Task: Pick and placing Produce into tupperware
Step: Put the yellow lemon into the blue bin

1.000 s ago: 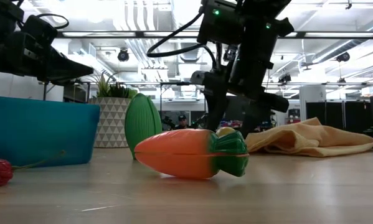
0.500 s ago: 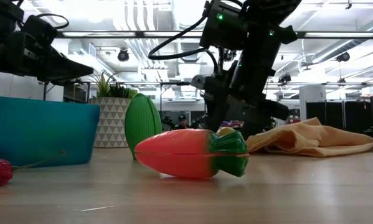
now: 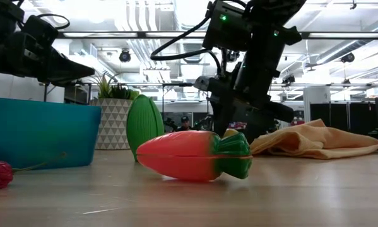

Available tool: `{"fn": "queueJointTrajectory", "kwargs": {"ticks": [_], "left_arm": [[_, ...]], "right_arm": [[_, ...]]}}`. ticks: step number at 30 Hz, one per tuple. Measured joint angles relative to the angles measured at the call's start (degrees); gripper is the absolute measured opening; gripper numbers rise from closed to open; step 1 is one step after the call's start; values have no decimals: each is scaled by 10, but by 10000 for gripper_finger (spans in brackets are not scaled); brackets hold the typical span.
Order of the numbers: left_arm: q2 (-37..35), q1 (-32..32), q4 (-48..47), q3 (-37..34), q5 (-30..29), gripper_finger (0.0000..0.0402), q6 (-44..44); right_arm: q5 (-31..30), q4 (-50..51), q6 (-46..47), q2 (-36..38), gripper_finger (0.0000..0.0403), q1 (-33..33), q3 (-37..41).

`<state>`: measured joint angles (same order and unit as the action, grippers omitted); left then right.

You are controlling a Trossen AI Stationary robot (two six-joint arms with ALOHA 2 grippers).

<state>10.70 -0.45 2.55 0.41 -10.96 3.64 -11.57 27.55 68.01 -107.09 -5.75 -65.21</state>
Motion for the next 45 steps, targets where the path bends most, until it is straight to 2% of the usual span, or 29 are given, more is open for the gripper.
{"fn": "queueJointTrajectory", "kwargs": {"ticks": [11,23,40,45], "left_arm": [[0,0,0,0,0,0,0],[0,0,0,0,0,0,0],[0,0,0,0,0,0,0],[0,0,0,0,0,0,0]], "right_arm": [[0,-1,0,0,231,0,10],[-20,-10,-1,0,230,1,13],[-16,-13,-17,0,230,4,13],[-16,-13,-18,0,210,4,13]]}}
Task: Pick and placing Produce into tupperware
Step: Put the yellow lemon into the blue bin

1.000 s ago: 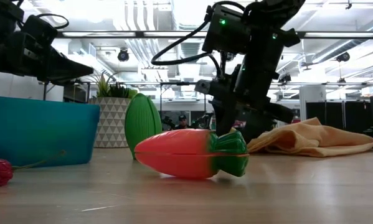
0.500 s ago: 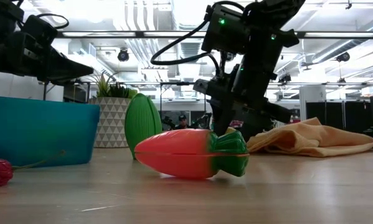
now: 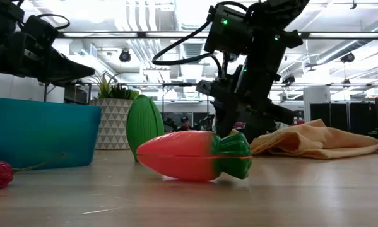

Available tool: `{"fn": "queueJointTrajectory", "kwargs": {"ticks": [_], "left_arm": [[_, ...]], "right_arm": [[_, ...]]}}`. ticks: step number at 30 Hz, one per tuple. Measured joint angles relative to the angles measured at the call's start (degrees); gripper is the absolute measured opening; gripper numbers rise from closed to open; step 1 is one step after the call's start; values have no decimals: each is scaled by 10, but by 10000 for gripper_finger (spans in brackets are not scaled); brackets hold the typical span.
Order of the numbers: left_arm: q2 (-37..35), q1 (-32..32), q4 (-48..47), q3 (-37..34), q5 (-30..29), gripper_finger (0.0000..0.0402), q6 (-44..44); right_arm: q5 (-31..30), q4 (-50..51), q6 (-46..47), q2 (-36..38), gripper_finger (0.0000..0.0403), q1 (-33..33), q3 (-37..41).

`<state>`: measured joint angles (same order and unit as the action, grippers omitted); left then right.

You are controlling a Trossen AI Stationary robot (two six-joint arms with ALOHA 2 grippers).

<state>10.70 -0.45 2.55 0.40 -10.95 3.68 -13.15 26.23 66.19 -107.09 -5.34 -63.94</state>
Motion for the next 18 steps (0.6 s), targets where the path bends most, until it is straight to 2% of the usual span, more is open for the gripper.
{"fn": "queueJointTrajectory", "kwargs": {"ticks": [3,18], "left_arm": [[0,0,0,0,0,0,0],[0,0,0,0,0,0,0]], "right_arm": [[0,0,-2,0,196,0,0],[-4,-1,-14,0,196,0,-5]]}}
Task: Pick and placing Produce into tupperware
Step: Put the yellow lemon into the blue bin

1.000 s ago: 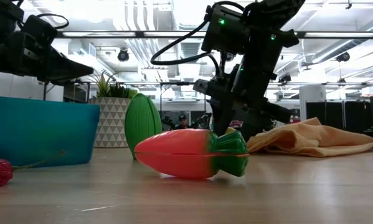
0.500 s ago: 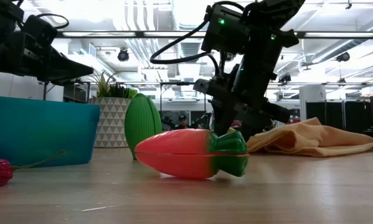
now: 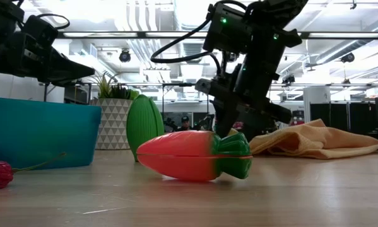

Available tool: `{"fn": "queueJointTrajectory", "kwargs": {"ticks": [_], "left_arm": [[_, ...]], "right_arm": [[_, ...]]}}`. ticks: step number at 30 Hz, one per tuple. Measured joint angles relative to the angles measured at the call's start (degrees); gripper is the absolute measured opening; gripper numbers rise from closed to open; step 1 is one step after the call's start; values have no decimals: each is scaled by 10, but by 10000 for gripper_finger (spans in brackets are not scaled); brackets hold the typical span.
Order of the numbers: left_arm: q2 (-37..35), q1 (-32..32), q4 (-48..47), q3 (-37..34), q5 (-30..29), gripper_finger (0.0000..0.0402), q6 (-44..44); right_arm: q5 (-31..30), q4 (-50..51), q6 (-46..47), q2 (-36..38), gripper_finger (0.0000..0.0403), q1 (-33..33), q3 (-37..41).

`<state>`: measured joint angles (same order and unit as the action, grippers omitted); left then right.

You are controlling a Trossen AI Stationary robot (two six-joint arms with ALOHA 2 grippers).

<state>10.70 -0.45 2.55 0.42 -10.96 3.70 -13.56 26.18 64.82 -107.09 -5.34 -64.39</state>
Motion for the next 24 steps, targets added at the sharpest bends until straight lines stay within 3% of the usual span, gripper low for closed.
{"fn": "queueJointTrajectory", "kwargs": {"ticks": [13,24], "left_arm": [[0,0,0,0,0,0,0],[0,0,0,0,0,0,0]], "right_arm": [[-1,0,-66,0,196,0,-39],[-16,0,-182,0,196,0,-79]]}}
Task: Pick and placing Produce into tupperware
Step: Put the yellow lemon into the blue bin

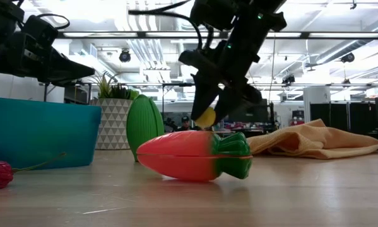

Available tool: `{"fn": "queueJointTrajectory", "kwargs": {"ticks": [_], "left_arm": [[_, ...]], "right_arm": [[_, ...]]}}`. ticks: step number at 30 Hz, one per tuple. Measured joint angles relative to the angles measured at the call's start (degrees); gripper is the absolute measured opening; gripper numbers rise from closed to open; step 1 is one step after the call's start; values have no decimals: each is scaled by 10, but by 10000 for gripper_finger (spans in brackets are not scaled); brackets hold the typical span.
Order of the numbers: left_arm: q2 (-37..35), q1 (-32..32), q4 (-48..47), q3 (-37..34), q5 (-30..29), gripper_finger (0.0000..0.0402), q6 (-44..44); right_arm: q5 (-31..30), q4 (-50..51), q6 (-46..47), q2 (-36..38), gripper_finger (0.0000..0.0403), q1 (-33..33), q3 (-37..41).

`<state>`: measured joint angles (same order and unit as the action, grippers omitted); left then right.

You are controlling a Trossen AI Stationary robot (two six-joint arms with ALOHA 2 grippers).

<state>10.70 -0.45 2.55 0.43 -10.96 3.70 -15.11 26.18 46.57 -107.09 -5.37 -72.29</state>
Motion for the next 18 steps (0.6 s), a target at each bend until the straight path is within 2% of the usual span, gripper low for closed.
{"fn": "queueJointTrajectory", "kwargs": {"ticks": [18], "left_arm": [[0,0,0,0,0,0,0]], "right_arm": [[14,5,-257,0,196,0,-42]]}}
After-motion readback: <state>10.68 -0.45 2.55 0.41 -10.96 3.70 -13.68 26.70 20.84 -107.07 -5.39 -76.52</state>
